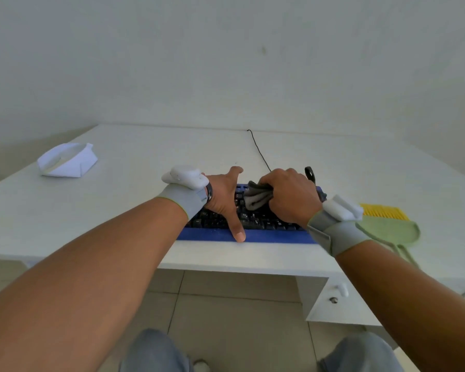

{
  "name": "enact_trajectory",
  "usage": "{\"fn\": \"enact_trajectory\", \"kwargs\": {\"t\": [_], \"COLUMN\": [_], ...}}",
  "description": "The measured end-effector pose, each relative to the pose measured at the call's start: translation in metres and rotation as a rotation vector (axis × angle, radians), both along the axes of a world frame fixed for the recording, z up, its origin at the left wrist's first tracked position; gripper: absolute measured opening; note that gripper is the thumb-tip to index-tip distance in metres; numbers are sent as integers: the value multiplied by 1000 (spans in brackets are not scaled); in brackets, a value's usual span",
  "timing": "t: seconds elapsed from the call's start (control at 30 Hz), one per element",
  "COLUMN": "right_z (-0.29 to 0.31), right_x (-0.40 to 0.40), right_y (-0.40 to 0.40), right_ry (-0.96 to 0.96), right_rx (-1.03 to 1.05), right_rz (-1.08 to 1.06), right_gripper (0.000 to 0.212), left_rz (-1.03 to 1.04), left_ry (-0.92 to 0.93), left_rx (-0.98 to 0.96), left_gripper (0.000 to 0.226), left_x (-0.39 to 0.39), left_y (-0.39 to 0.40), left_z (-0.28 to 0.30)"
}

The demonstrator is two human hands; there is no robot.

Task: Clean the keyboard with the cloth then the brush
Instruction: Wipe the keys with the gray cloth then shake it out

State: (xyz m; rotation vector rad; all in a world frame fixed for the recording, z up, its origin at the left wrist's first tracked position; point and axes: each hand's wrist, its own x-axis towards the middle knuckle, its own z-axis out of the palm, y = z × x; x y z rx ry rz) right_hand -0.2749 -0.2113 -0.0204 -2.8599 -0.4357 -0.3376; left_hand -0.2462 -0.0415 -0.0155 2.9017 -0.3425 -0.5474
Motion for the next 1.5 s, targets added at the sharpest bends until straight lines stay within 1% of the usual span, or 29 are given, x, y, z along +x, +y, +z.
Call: {"fn": "enact_trajectory", "kwargs": {"t": [0.13, 0.3, 0.4, 0.47, 0.5, 0.67, 0.83, 0.9, 0.97, 1.03, 1.07, 1.17, 1.27, 1.33, 1.4, 1.43, 1.5], "right_z": [1, 22, 27, 23, 19, 4, 18, 22, 19, 13, 10, 1, -9, -10, -4, -2, 2], "right_x": [-19, -28, -19, -10, -7, -18, -41, -41, -34, -23, -18, -17, -34, -44, -49, -49, -44], "right_y": [-5, -9, -2, 6, 9, 9, 0, -1, -1, -2, -4, -13, -17, -19, -22, -23, -23], "right_ry": [76, 203, 122, 33, 23, 91, 181, 152, 54, -45, -64, -49, -27, -5, 1, -6, -54], "right_rx": [-35, -32, 32, 60, 58, -7, -87, -77, -35, -36, -52, -104, -168, -183, -154, -128, -67], "right_rz": [5, 75, 24, -6, -14, -23, 37, 25, -1, -4, -2, 22, 87, 124, 111, 94, 49], "right_gripper": [45, 43, 42, 38, 36, 45, 37, 36, 36, 33, 32, 38, 51, 52, 47, 46, 49], "left_rz": [3, 7, 2, -5, -8, -16, -8, -8, -7, -10, -9, 0, 15, 15, 14, 10, -2], "left_ry": [-11, 1, 11, 13, 11, 4, 0, 17, 22, 1, -14, -44, -64, -71, -64, -52, -25], "left_rx": [-15, -41, -45, -38, -34, -22, -39, -59, -64, -30, -6, 22, 21, 15, 10, 17, 55], "left_gripper": [159, 158, 156, 154, 153, 157, 155, 156, 156, 155, 154, 149, 145, 139, 132, 132, 138], "left_x": [1, 2, 2, 2, 1, 5, 4, 4, 4, 3, 2, -3, -6, -8, -9, -10, -12], "left_y": [0, 1, 2, 2, 3, 3, 2, 4, 7, 11, 13, 18, 20, 19, 18, 18, 18], "left_z": [-4, -3, -3, -2, -2, -5, -4, -5, -7, -8, -8, -8, -9, -9, -7, -5, -1]}}
